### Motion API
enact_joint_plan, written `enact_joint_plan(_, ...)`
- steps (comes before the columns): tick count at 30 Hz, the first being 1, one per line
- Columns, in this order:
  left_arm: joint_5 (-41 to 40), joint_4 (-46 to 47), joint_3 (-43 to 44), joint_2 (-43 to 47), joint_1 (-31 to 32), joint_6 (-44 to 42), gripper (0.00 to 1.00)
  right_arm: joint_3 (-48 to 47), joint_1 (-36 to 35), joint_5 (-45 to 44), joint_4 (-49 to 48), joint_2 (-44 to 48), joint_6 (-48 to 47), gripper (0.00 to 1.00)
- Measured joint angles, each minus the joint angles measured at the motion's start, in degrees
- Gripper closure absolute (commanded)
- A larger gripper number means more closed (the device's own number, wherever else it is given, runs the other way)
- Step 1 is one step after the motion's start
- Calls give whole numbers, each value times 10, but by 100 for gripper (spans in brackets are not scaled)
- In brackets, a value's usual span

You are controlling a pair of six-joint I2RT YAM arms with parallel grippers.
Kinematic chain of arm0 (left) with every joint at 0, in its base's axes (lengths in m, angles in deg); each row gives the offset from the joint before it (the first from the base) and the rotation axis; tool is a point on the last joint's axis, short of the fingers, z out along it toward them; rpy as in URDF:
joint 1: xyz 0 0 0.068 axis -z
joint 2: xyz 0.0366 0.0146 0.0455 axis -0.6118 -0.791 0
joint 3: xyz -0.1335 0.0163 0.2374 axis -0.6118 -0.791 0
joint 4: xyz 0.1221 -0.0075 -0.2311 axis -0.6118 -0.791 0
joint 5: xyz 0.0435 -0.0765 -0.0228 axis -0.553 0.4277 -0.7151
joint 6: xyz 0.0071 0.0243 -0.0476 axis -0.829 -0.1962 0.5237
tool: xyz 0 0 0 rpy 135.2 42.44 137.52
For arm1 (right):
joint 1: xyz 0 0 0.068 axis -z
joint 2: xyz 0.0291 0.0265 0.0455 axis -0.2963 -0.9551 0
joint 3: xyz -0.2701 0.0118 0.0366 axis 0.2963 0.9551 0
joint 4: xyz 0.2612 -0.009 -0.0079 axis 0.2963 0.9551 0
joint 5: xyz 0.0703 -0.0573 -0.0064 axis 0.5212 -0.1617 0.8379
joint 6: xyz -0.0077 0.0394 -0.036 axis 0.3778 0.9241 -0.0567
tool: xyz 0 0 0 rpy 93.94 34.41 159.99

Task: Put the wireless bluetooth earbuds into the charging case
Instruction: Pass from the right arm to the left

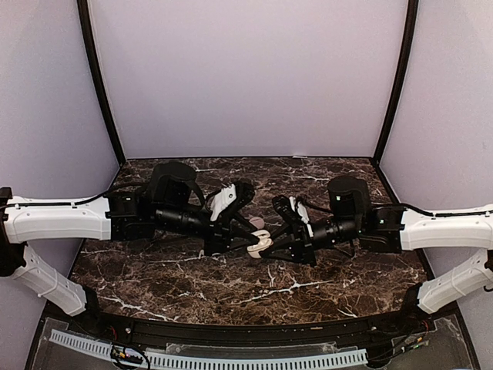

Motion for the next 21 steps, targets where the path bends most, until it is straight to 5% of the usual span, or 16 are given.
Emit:
enact_joint_plan(15,0,-3,1,-1,1,-4,100,-3,-2,-8,7,0,5,100)
enact_joint_plan(21,-4,-4,1,-1,1,-5,100,-5,-2,-11,9,0,14,63)
